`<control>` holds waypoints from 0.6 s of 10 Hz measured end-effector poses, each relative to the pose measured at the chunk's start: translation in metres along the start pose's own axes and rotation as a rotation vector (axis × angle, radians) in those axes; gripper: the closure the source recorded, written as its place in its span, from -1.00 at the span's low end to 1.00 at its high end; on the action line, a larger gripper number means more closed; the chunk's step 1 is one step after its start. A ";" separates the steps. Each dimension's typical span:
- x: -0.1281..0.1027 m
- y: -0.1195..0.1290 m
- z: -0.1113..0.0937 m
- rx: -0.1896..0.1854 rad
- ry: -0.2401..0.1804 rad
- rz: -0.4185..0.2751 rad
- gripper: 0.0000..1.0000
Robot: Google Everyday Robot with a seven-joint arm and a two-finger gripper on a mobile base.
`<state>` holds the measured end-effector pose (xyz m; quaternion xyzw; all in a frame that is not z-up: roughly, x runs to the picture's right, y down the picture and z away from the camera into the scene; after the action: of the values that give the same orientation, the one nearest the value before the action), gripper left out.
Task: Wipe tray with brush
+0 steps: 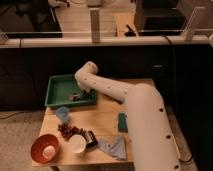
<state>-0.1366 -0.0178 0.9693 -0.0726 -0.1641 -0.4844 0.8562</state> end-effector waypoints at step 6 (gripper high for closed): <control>0.031 -0.037 -0.005 0.102 -0.025 -0.002 1.00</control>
<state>-0.1524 -0.0631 0.9743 -0.0350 -0.1994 -0.4752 0.8562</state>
